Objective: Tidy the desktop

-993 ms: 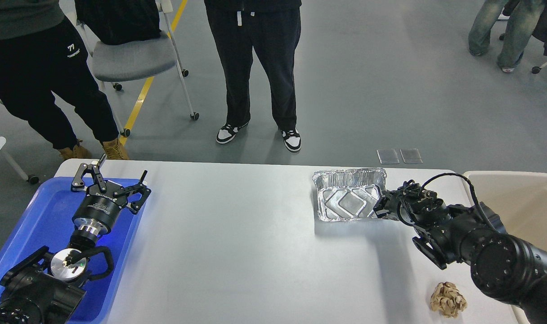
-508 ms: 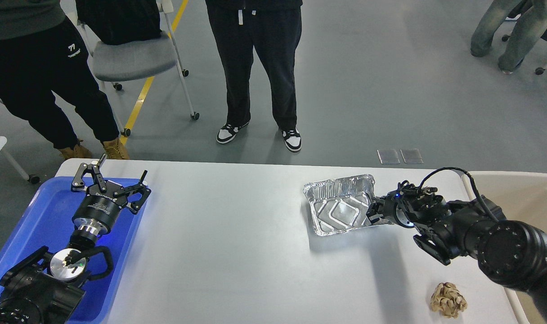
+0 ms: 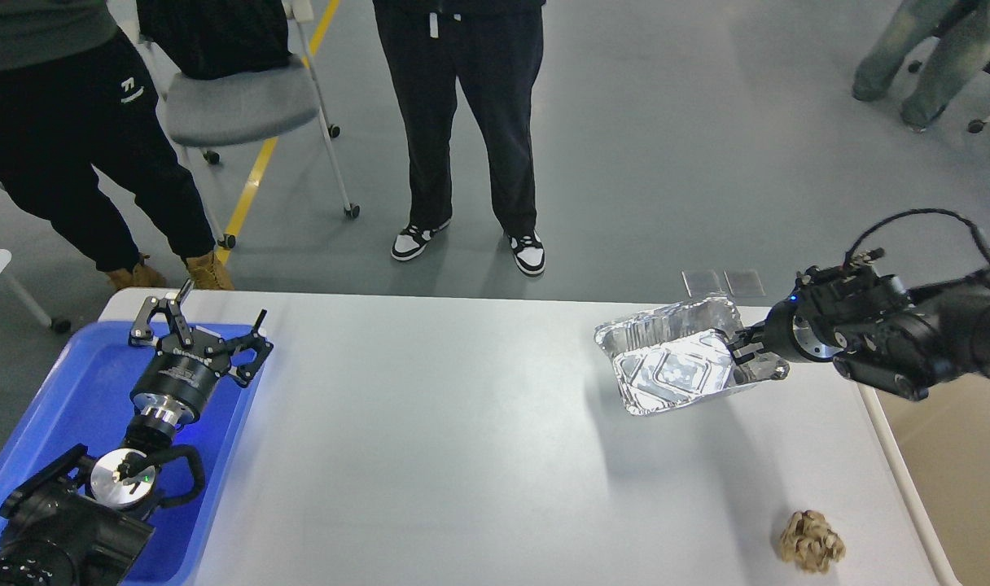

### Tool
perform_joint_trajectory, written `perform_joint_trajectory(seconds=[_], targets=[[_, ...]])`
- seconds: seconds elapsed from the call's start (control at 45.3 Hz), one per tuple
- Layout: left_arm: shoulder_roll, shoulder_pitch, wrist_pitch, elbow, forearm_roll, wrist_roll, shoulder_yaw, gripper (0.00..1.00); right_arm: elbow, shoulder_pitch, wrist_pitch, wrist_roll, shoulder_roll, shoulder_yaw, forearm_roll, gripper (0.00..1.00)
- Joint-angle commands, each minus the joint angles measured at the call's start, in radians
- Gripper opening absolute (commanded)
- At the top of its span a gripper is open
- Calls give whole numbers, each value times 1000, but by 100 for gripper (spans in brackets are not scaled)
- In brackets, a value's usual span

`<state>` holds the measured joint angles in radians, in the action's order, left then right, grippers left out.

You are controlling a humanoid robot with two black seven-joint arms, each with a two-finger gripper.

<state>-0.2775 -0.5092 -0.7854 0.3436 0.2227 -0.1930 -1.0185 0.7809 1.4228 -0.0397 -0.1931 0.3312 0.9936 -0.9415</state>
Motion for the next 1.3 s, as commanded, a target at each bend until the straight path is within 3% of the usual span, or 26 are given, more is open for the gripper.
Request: perform_joint_trajectory(seconds=[0.0,0.243,0.508,0.574,0.728,1.015,1.28], targets=[[0,1,0,0,0,0,0,100,201,231,-135,-3,160,7,-5,0],[0,1,0,0,0,0,0,100,350,514,-354,-2,287,26,-8,0],[0,1,0,0,0,0,0,100,367,769,-638,4,390,42,1,0],[0,1,0,0,0,0,0,100,357,797,-663,14,422,42,3,0],[0,1,0,0,0,0,0,100,298,797,-643,38,538,33,16,0],[0,1,0,0,0,0,0,100,106,728,-471,73,815,23,181,0],[0,1,0,0,1,0,-2,100,-164,343,-250,75,821,-27,631,0]])
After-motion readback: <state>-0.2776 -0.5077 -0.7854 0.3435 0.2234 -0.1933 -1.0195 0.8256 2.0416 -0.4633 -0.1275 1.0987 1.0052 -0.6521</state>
